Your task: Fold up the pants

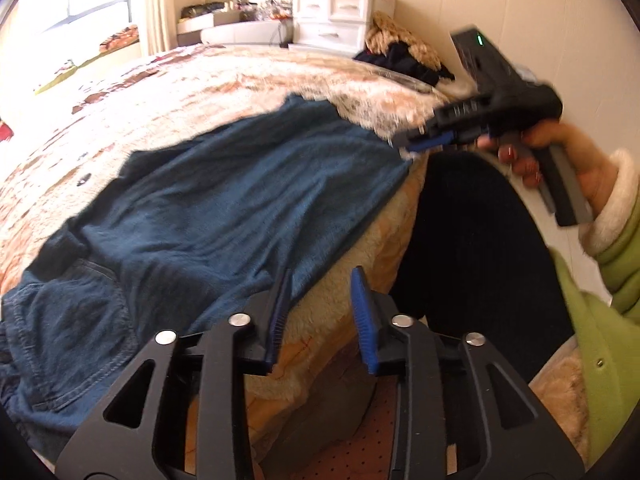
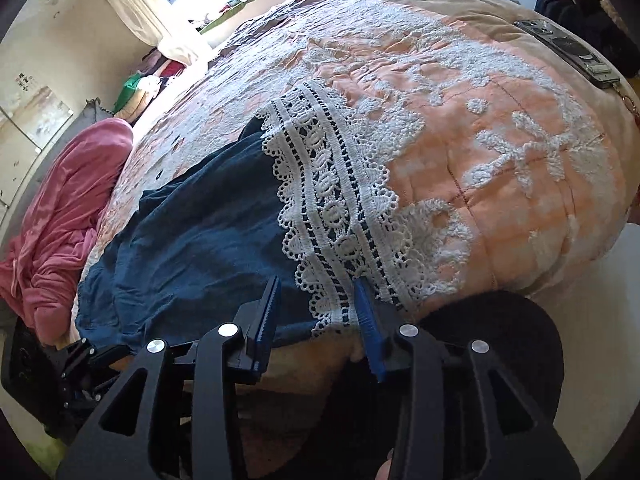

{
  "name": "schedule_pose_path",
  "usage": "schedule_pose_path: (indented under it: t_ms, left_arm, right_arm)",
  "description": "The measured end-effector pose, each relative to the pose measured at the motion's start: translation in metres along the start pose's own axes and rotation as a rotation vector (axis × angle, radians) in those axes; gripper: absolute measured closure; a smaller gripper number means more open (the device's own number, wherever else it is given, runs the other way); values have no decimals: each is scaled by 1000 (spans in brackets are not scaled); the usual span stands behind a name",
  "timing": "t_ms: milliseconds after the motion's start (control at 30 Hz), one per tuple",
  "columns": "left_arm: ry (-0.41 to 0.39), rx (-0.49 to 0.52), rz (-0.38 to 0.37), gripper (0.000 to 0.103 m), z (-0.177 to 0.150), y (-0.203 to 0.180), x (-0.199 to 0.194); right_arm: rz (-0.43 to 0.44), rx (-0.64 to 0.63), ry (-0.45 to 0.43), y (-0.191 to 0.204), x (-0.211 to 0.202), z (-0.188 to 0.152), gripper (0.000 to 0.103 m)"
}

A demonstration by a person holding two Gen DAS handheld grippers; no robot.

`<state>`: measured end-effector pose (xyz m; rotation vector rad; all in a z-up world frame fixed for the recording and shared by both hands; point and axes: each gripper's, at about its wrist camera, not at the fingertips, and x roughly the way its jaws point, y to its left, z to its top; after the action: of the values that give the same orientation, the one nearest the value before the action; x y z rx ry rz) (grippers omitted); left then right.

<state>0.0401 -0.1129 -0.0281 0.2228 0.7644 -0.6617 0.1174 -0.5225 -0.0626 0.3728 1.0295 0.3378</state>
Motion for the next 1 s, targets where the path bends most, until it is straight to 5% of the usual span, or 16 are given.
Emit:
schedule_pose_path:
  t_ms: [133, 367, 500, 667, 1000]
  left_arm:
    - [29, -62, 114, 69, 2, 17, 7]
    - [65, -257, 87, 64, -18, 64, 22]
    - [55, -249, 73, 63, -6, 61, 9]
    - [-43, -216, 108, 50, 28, 74, -17]
    - [2, -186, 250, 27, 91, 119, 4]
  right_arm:
    - [-7, -9, -1, 1, 0, -1, 67]
    - [-10, -29, -6, 3, 4, -3, 65]
    - [19, -40, -41, 12, -12, 0, 49]
    - [-2, -120, -169, 28, -42, 28, 44]
    - [-117, -337, -165, 65, 1, 100, 33]
